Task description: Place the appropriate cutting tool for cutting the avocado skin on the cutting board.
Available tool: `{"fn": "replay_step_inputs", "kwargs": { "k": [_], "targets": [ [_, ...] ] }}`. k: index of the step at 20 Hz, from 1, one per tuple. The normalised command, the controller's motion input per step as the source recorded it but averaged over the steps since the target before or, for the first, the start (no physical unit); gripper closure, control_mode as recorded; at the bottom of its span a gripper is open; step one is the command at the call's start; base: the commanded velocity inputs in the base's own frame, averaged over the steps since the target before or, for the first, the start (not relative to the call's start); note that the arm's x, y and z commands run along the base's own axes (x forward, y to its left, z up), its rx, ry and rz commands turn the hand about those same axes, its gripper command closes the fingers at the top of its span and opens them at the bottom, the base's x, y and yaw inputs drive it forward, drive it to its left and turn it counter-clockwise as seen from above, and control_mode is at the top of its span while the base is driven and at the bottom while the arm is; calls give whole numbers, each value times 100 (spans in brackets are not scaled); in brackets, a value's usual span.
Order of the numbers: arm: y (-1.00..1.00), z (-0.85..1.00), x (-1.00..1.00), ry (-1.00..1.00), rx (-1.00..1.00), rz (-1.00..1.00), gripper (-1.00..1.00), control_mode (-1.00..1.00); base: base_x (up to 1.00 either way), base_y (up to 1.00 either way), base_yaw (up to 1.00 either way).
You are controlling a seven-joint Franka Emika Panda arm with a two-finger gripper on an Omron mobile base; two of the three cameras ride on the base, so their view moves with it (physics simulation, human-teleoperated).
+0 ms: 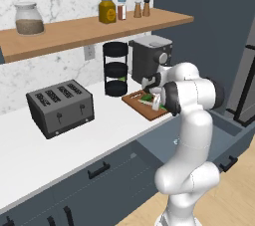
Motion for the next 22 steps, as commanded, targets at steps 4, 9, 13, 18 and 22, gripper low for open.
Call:
{"fn": "replay_step_inputs", "kwargs": {
  "k": [4,9,13,18,22],
  "targets": [
    [3,-34,0,0,0,4,100,-100,0,0,0],
    [21,-38,0,2,0,2,-100,-100,0,0,0],
    [26,-13,0,1,0,0,-100,-100,0,0,0],
    [5,19,-1,0,0,0,-100,-100,0,0,0],
    [0,77,-39,-2,0,0,-100,-100,0,0,0]
  ]
}}
